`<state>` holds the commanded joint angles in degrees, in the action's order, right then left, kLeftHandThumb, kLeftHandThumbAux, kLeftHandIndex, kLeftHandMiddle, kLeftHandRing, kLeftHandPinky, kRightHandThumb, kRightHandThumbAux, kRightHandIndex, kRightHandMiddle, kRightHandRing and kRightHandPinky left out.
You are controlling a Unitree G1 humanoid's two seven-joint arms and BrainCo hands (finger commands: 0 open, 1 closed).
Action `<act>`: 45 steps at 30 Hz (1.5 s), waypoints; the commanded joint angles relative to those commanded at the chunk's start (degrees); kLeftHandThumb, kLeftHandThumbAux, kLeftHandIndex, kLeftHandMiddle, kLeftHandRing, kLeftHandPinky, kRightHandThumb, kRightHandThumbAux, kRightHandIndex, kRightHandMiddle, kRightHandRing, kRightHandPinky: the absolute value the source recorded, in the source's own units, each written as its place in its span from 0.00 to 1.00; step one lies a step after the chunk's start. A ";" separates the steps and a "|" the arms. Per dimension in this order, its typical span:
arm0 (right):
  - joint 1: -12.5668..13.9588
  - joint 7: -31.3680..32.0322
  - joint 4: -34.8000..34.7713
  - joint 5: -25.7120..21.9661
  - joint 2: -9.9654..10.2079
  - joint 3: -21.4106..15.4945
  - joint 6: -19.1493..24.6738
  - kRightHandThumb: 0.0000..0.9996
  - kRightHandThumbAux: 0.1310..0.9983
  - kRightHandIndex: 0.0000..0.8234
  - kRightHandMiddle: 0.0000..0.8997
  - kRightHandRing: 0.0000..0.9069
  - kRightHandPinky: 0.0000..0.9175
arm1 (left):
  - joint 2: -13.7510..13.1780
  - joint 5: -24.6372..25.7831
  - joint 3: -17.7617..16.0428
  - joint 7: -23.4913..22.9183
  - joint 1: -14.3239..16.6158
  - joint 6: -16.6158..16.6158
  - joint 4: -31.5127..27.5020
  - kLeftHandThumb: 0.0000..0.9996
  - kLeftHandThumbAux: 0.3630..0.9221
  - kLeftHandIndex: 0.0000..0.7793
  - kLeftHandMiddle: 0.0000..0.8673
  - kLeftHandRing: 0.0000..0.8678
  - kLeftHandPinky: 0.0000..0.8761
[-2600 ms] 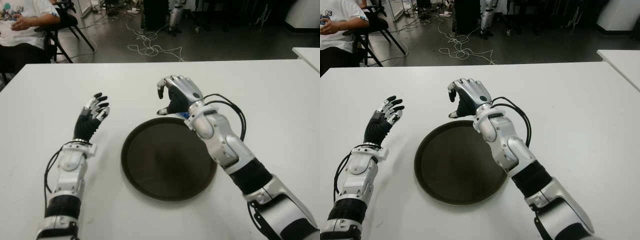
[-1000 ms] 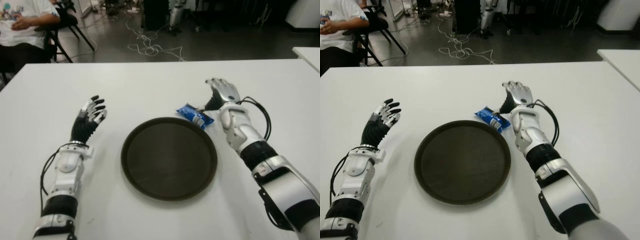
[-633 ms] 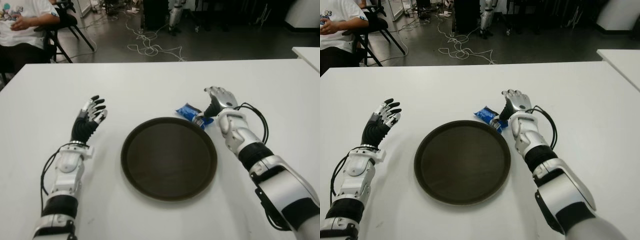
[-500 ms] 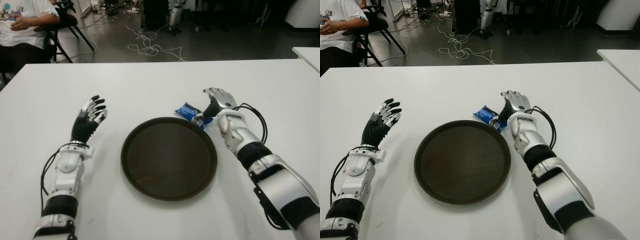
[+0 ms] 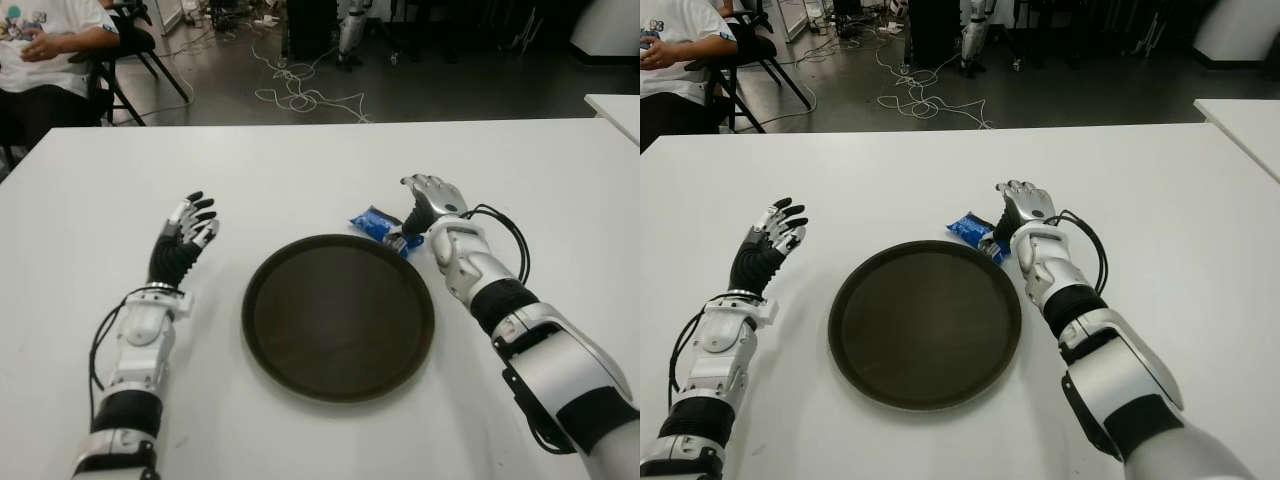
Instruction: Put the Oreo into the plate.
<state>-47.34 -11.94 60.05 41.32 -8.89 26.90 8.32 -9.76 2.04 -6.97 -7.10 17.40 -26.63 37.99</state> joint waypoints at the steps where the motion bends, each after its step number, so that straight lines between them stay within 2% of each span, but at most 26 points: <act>1: 0.15 -0.19 -0.01 -0.01 0.03 0.04 -0.09 0.00 0.65 0.00 0.00 0.00 0.00 | 0.01 0.01 0.00 -0.09 -0.08 -0.11 0.15 0.20 0.31 0.11 0.20 0.19 0.16; 13: 1.57 -1.94 0.99 0.00 1.20 0.58 -0.35 0.00 0.69 0.00 0.00 0.00 0.00 | -0.18 0.28 -0.06 -1.36 -1.37 -1.59 1.86 0.20 0.34 0.11 0.18 0.17 0.18; 25: 2.95 -3.95 1.66 -0.29 2.10 0.48 -0.24 0.00 0.71 0.00 0.00 0.00 0.00 | -0.12 0.66 0.20 -3.47 -1.73 -0.54 3.05 0.19 0.32 0.10 0.18 0.16 0.15; 29: 3.25 -4.44 2.42 -0.55 2.24 0.37 -0.57 0.00 0.71 0.00 0.00 0.00 0.00 | 0.03 0.89 0.13 -3.89 -1.79 -0.22 3.44 0.18 0.31 0.11 0.19 0.17 0.17; 45: 3.88 -6.77 5.68 -2.60 1.49 -0.52 -2.67 0.00 0.74 0.00 0.00 0.00 0.04 | 1.19 1.14 0.29 -4.06 -2.50 -0.33 3.27 0.19 0.27 0.13 0.20 0.19 0.17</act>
<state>-43.46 -18.71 65.73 38.71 -7.40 26.38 5.65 -8.57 3.18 -6.68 -11.15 14.91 -26.97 41.26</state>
